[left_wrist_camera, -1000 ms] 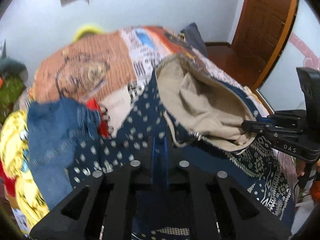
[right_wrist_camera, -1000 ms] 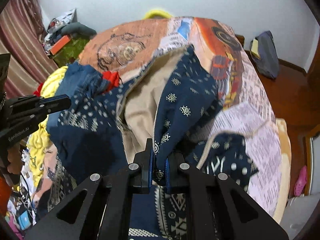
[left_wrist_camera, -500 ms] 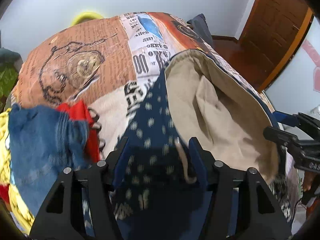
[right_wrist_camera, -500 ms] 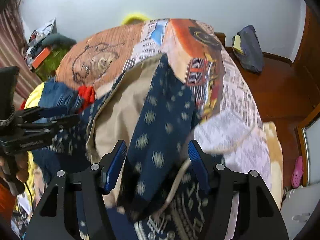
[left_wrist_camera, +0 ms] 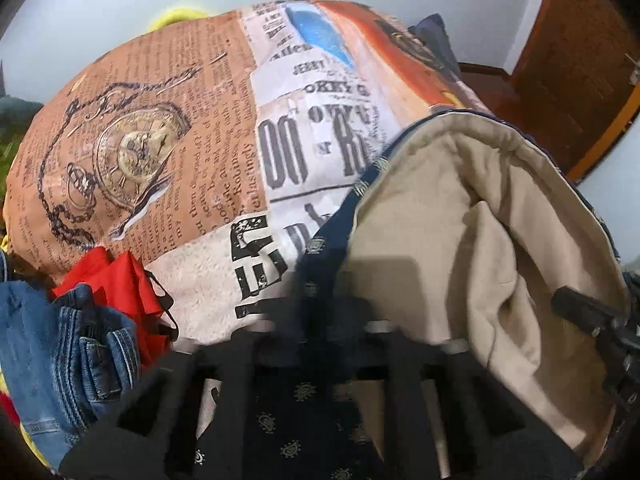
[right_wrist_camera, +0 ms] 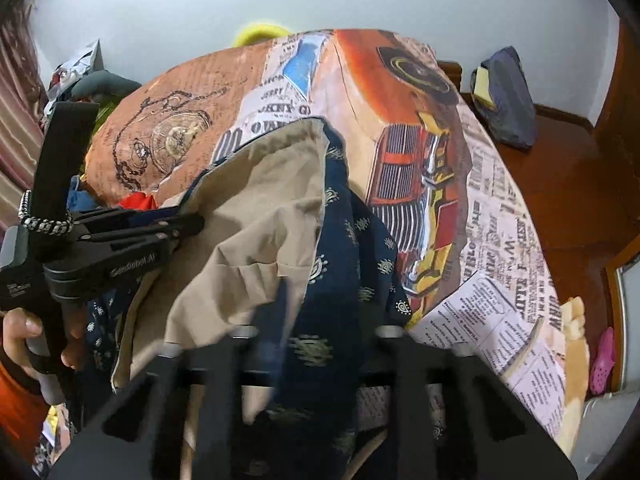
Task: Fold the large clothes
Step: 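Lift the held navy hood upward with both tools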
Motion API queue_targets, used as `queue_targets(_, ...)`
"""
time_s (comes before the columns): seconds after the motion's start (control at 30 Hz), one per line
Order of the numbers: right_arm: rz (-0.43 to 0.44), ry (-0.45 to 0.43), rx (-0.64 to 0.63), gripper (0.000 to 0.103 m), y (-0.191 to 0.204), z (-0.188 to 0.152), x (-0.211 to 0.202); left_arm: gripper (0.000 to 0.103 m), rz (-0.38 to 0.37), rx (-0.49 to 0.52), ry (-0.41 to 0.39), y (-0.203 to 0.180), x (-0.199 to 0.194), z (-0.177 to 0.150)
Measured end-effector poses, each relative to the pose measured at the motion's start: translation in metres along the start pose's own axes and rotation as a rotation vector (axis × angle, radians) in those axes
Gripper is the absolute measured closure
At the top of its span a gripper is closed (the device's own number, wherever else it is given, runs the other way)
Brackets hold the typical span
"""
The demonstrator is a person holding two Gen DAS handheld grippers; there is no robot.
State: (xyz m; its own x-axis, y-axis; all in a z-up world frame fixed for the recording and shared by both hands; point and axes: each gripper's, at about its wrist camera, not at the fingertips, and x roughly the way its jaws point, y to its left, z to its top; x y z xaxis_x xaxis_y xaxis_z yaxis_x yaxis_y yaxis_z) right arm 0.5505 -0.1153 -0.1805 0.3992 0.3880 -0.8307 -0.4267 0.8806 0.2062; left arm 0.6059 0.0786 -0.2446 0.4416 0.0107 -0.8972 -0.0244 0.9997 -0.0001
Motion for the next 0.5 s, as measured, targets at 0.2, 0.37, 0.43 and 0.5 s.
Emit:
queue_targets(0.2, 0.048, -0.049, 0.012, 0.096, 0.001, -0.003, -0.022, 0.099, -0.063, 0.043, -0.090, 0.001, -0.055, -0.018)
queue_targets(0.37, 0.105, -0.092, -0.003, 0.097, 0.015, -0.004, -0.059, 0.099, -0.104, 0.106, -0.141, -0.001, -0.128, -0.052)
queue_targets(0.43, 0.126, -0.106, -0.026, 0.097, 0.025, -0.009, -0.078, 0.099, -0.125, 0.117, -0.143, 0.000, -0.149, -0.067)
queue_targets(0.5, 0.142, -0.108, -0.045, 0.097, 0.036, -0.014, -0.092, 0.099, -0.132, 0.126, -0.143, 0.000, -0.168, -0.087)
